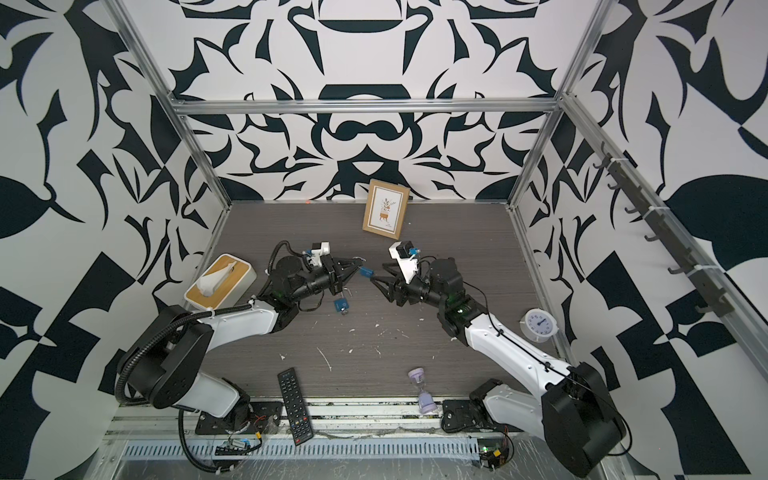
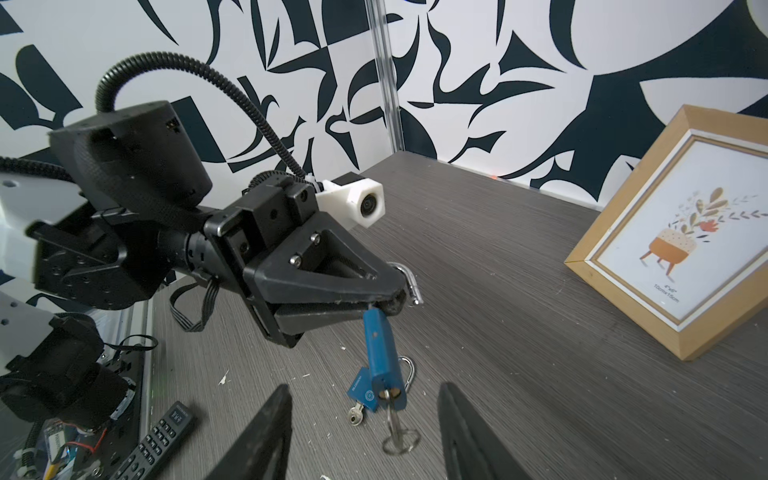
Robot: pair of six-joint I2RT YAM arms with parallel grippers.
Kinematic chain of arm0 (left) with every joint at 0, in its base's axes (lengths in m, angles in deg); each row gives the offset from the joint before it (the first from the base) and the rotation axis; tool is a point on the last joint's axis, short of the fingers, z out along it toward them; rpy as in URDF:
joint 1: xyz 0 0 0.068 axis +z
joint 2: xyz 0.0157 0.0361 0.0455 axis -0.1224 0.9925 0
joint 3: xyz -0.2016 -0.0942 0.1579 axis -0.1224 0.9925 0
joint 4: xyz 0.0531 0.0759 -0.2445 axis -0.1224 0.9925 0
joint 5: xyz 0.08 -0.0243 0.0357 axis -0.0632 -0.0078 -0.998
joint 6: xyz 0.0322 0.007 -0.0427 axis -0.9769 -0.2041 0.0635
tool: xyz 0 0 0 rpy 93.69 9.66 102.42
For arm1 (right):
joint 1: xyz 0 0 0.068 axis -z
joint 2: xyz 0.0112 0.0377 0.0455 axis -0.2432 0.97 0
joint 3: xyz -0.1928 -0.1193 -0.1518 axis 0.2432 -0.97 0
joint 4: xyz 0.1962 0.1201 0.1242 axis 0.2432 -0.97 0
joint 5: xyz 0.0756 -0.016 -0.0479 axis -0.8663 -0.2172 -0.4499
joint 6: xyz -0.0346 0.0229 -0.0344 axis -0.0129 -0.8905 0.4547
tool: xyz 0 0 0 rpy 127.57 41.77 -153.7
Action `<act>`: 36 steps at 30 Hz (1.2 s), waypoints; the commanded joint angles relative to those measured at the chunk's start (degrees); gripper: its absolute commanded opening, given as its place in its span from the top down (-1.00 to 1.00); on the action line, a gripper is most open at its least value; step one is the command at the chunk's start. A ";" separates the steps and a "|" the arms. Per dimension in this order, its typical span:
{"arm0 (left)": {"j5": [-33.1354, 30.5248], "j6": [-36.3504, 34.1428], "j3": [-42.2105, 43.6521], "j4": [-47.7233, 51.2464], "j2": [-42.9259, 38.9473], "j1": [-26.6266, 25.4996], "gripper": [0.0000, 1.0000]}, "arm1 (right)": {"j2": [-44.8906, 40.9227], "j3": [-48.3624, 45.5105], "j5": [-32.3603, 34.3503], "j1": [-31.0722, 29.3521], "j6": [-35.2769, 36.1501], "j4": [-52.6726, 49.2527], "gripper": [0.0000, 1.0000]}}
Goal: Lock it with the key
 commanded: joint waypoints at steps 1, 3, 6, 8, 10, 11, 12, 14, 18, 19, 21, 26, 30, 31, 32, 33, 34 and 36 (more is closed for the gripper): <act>1.89 1.24 -2.45 -4.35 -0.97 -0.64 1.00 | 1.63 2.86 0.89 -0.22 0.90 0.49 -0.11; 2.00 2.17 -2.39 -5.74 -0.48 -0.80 1.00 | 2.90 3.19 0.05 -0.31 0.33 1.15 -0.07; 2.31 2.76 -2.45 -6.84 -0.03 -0.87 1.00 | 4.25 3.50 -1.05 -0.40 -0.60 1.94 0.02; 2.46 2.66 -2.58 -6.93 0.13 -1.07 1.00 | 4.64 3.58 -1.02 -0.49 -0.80 2.25 0.10; 2.64 2.70 -2.79 -7.10 0.33 -1.13 1.00 | 4.67 3.59 -0.47 -0.48 -1.20 2.36 0.11; 2.82 2.61 -3.04 -7.10 0.47 -1.22 1.00 | 4.58 3.57 -0.30 -0.43 -1.39 2.42 0.12; 2.89 2.68 -3.11 -7.10 0.63 -1.22 1.00 | 4.49 3.52 -0.09 -0.45 -1.50 2.50 0.13; 3.07 2.64 -3.24 -7.10 0.98 -1.31 1.00 | 4.40 3.52 0.01 -0.48 -1.59 2.42 0.13; 3.37 3.20 -3.35 -8.33 1.96 -1.49 1.00 | 4.82 3.72 -0.47 -0.44 -1.74 2.63 0.26; 3.37 3.45 -3.26 -8.97 2.14 -1.53 1.00 | 5.00 3.76 -0.55 -0.46 -1.78 2.49 0.28; 3.39 3.90 -3.14 -9.70 2.51 -1.56 1.00 | 5.25 3.89 -0.86 -0.48 -1.77 2.25 0.34; 4.03 3.60 -3.74 -9.93 3.10 -1.76 1.00 | 5.17 3.87 -0.35 -0.50 -1.94 2.36 0.53; 4.27 3.80 -3.97 -10.18 3.26 -1.83 1.00 | 5.63 3.85 -0.17 -0.44 -2.43 2.63 0.70; 4.33 3.82 -3.99 -10.18 3.35 -1.79 1.00 | 5.79 3.70 0.12 -0.50 -2.95 2.92 0.75; 4.48 3.88 -4.09 -10.24 3.52 -1.81 1.00 | 5.87 3.60 0.41 -0.50 -3.39 3.09 0.82; 4.45 4.14 -3.94 -10.63 3.74 -1.82 1.00 | 5.96 3.52 0.89 -0.45 -3.76 3.17 0.90; 4.47 4.27 -3.88 -11.07 4.08 -1.85 1.00 | 5.98 3.57 1.76 -0.42 -4.44 2.97 1.00; 5.01 3.56 -4.04 -11.75 4.74 -1.52 0.80 | 5.64 3.65 4.16 -0.24 -5.96 1.49 1.00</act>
